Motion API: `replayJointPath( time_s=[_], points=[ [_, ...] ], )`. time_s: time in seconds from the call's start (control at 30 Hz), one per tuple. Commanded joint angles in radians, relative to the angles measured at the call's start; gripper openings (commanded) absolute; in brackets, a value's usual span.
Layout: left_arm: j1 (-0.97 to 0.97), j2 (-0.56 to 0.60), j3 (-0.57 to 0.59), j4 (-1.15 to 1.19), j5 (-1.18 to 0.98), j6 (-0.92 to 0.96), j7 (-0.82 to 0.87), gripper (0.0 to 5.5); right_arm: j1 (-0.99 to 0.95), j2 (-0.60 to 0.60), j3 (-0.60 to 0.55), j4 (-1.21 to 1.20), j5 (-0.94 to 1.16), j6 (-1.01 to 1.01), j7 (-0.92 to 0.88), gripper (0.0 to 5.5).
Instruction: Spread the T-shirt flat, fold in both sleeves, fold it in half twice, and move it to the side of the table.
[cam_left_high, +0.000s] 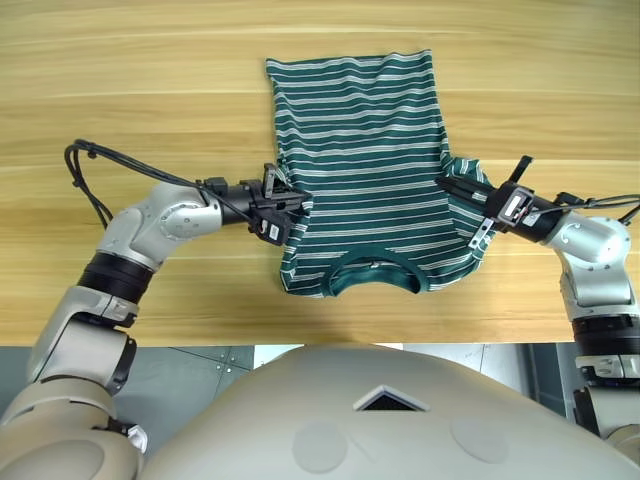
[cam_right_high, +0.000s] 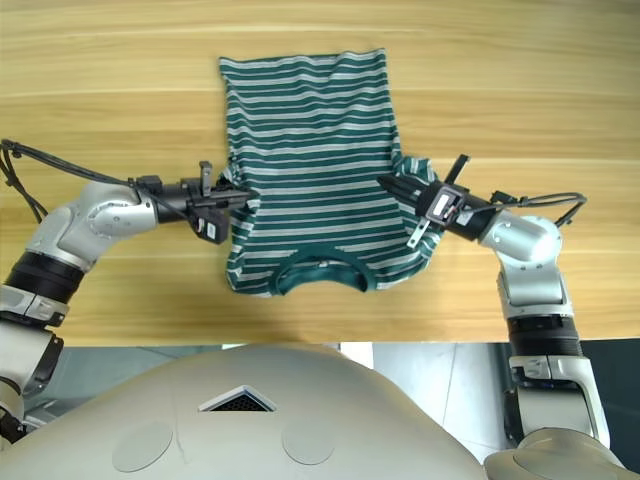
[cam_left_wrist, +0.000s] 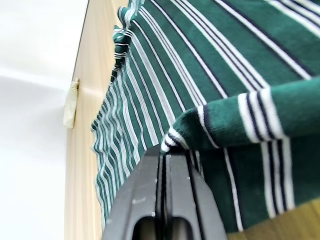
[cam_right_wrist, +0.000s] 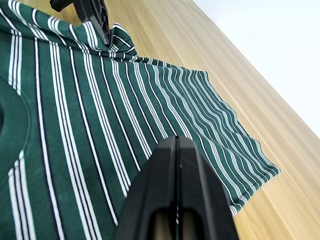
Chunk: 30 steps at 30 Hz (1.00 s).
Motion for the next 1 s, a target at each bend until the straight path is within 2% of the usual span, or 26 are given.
replayJointPath(
  time_s=[0.03,0.37,0.63,1.0],
  points=[
    [-0.012,-0.001,0.031,-0.029,-0.042,0.049,-0.013,0.0,-0.002,0.0,0.003,-0.014,-0.01,0.002,-0.006,0.0],
    [-0.007,-0.058,-0.011,-0.008,0.042,0.135,-0.003,0.0,0.009,-0.005,0.002,-0.032,-0.011,0.007,-0.007,0.0],
    [0.006,-0.071,-0.032,-0.016,-0.008,0.161,-0.068,0.0,0.009,-0.002,0.007,-0.033,-0.011,0.009,-0.006,0.0],
    [-0.013,-0.124,-0.013,-0.005,-0.068,0.263,-0.085,1.76,-0.001,-0.001,0.014,-0.028,-0.013,0.01,-0.005,0.0]
  ],
)
